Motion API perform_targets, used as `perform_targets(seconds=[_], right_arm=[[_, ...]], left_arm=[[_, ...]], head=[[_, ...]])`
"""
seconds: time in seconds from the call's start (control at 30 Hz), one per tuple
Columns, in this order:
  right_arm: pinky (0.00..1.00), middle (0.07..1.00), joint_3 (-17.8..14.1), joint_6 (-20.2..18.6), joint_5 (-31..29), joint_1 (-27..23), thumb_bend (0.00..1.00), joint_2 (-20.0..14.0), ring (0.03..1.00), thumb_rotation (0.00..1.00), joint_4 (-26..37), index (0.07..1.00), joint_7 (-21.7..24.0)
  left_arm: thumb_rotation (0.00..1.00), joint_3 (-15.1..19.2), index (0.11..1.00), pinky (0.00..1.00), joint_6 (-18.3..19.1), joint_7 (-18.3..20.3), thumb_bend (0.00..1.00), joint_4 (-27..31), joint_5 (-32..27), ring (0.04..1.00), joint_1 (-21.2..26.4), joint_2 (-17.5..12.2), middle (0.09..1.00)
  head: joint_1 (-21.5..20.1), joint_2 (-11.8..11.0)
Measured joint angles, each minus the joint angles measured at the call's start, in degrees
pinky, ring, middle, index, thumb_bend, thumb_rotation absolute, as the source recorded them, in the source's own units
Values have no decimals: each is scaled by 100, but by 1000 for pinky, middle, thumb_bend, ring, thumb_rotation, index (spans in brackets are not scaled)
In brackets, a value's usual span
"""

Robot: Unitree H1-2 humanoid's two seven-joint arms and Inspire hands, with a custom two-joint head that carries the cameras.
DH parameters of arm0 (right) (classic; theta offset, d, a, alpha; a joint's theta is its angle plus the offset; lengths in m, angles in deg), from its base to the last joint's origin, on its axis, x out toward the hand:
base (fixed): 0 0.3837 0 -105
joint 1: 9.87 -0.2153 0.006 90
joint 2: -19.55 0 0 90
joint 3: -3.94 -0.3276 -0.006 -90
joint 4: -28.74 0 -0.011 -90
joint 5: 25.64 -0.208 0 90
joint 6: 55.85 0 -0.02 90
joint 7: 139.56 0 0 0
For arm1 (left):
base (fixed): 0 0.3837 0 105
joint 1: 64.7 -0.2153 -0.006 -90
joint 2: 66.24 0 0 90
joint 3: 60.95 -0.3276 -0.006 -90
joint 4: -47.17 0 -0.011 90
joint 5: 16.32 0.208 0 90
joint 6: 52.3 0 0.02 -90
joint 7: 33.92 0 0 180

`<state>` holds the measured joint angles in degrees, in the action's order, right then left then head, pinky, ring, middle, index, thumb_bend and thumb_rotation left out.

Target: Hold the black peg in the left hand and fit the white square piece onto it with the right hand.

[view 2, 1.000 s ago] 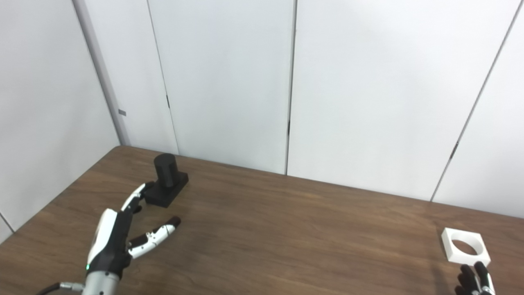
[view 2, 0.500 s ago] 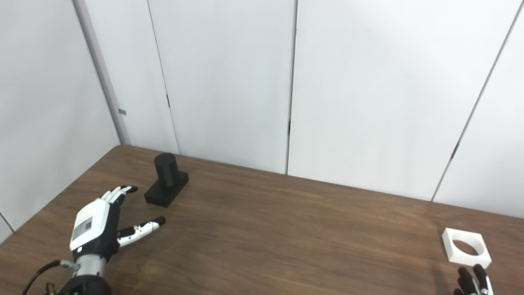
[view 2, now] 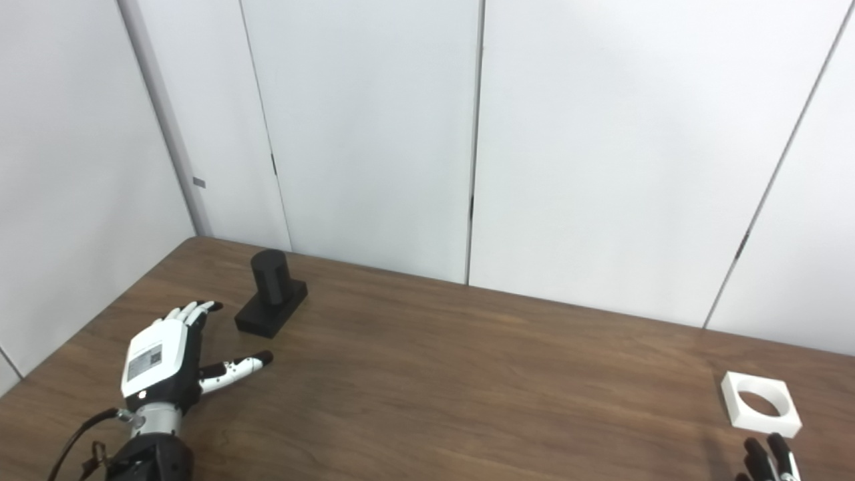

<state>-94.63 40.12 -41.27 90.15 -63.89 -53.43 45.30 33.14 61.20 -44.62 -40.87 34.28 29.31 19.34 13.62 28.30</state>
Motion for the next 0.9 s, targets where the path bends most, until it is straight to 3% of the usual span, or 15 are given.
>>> perform_targets(seconds=[0.23, 0.5, 0.9], right_arm=[[1000, 946, 0, 0, 18, 3, 711, 3, 969, 851, 7, 1000, -6], [1000, 953, 0, 0, 24, 11, 701, 3, 982, 851, 8, 1000, -11], [1000, 952, 37, -19, 62, 38, 699, 3, 988, 861, 51, 1000, -68]], left_arm=[[652, -186, 851, 982, 298, 34, 923, -252, 219, 954, 274, 0, 924], [669, -186, 850, 943, 323, 88, 924, -797, 319, 956, 507, -4, 924], [680, -270, 852, 960, 326, 101, 943, -1614, 384, 945, 1037, -80, 920]], head=[[-17, 17], [-26, 18], [-53, 35]])
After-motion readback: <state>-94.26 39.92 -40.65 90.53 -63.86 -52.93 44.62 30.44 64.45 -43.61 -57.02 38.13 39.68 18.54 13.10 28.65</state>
